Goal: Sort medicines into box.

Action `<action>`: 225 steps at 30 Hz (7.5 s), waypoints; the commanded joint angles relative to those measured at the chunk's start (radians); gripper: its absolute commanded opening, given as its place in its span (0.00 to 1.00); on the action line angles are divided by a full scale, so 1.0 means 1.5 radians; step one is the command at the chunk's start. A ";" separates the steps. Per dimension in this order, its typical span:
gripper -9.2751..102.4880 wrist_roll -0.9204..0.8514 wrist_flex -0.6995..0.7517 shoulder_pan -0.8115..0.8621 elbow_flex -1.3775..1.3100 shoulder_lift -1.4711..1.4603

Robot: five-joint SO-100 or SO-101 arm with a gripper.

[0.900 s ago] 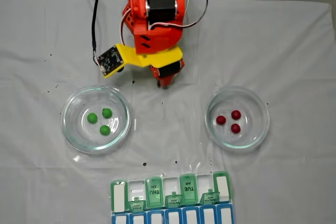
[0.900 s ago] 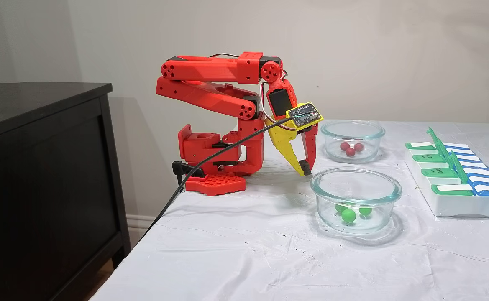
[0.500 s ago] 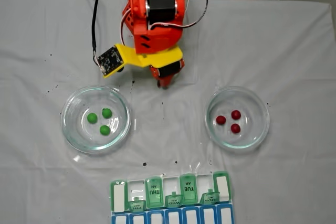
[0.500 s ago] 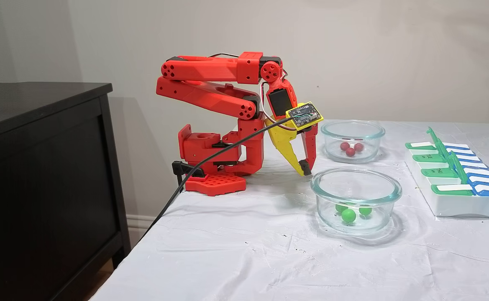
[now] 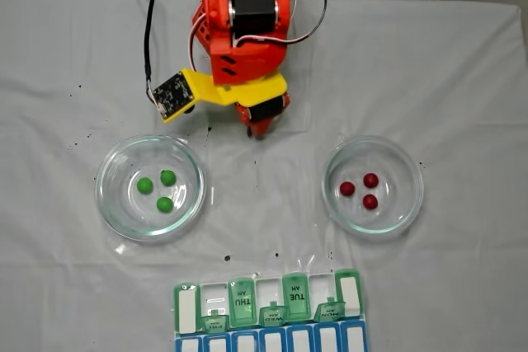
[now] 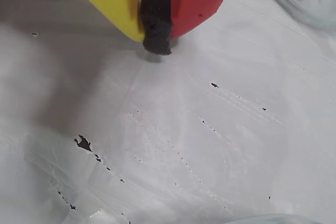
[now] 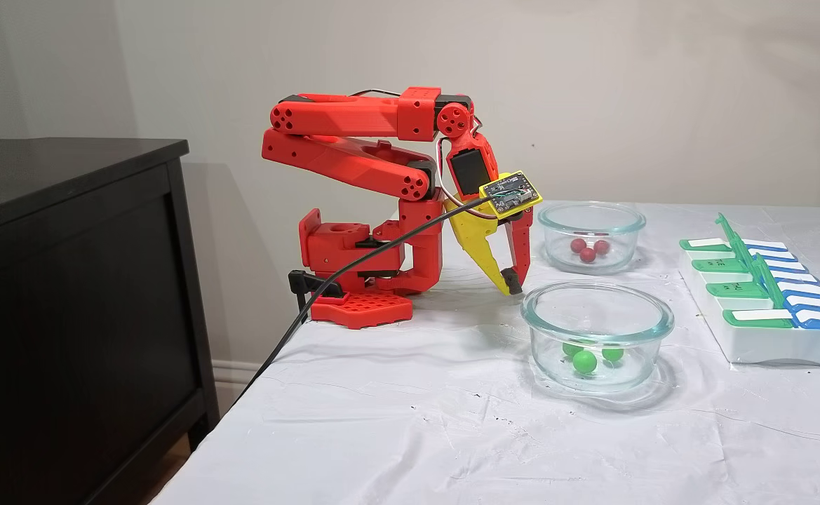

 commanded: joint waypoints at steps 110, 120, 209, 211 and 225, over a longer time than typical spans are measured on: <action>0.13 0.004 -0.111 -0.421 -0.666 -0.625; 0.18 0.018 -0.196 -0.411 -0.632 -0.692; 0.30 0.069 -0.130 -0.469 -0.668 -0.885; 0.30 0.078 -0.105 -0.479 -0.687 -0.900; 0.26 0.136 -0.010 -0.515 -0.789 -0.966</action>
